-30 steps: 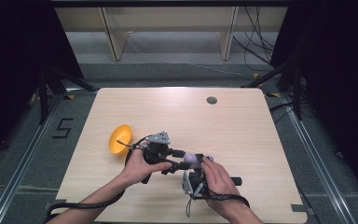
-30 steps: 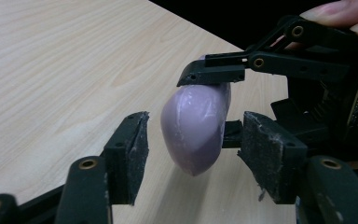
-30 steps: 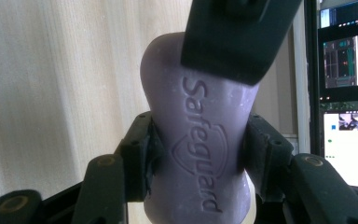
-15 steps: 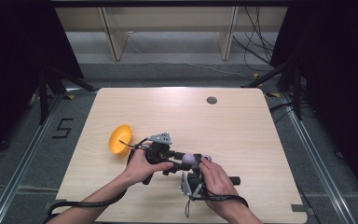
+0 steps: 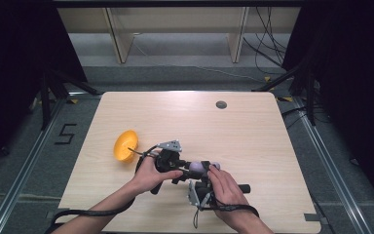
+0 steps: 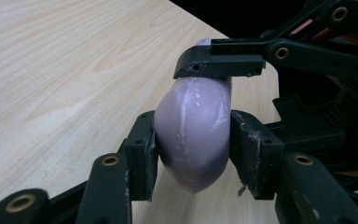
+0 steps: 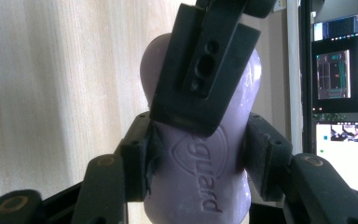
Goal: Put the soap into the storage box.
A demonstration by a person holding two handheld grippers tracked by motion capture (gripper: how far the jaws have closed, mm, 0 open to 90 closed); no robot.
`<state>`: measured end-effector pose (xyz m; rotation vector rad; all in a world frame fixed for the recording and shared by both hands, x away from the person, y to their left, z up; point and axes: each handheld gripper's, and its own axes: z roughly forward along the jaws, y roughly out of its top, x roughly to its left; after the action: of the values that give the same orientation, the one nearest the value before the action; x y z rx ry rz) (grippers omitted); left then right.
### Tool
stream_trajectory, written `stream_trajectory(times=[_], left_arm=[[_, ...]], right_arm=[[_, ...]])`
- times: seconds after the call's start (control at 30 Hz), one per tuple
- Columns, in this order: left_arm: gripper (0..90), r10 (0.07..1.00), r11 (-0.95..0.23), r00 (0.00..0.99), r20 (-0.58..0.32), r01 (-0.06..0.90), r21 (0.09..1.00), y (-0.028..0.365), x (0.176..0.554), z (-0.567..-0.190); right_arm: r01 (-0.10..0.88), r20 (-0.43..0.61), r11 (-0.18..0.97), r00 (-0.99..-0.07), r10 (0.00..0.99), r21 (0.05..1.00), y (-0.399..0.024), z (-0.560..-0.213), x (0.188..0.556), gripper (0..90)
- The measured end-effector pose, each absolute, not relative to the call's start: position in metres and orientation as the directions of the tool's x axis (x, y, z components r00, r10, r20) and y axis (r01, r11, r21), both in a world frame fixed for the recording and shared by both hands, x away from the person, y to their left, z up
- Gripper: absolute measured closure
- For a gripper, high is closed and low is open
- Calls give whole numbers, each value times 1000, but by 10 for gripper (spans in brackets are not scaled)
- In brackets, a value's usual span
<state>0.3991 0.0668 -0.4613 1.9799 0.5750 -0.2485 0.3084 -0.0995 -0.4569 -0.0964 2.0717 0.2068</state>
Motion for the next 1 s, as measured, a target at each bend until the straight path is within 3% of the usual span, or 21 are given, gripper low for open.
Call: stream_trajectory(times=[0.2, 0.37, 0.5, 0.6, 0.67, 0.8, 0.93, 0.97, 1.0], left_arm=[[584, 271, -370, 877, -398, 476, 798, 69, 397, -458], [587, 282, -379, 886, -369, 456, 805, 69, 393, -456], [589, 309, -409, 897, -315, 425, 808, 70, 389, -451], [589, 326, -387, 887, -326, 440, 811, 68, 386, -451], [589, 340, -391, 890, -304, 428, 815, 69, 386, -450], [589, 379, -389, 885, -270, 417, 821, 72, 387, -450], [589, 401, -382, 882, -247, 406, 830, 75, 388, -448], [589, 401, -382, 882, -247, 406, 830, 75, 388, -448], [589, 412, -373, 876, -249, 412, 831, 76, 388, -448]], right_arm=[[-147, -863, 977, -501, 63, 156, -102, -460, 310, 499], [-157, -870, 979, -492, 38, 131, -101, -457, 310, 498], [-127, -850, 969, -513, 118, 211, -99, -461, 308, 496], [-119, -849, 969, -513, 126, 216, -99, -460, 309, 488], [-93, -838, 973, -529, 130, 210, -100, -461, 313, 404], [-64, -832, 971, -530, 164, 232, -105, -463, 315, 323], [-43, -832, 970, -524, 183, 240, -107, -461, 315, 296], [-86, -852, 979, -510, 115, 184, -109, -458, 317, 295], [-86, -852, 979, -510, 115, 184, -109, -458, 317, 295]])
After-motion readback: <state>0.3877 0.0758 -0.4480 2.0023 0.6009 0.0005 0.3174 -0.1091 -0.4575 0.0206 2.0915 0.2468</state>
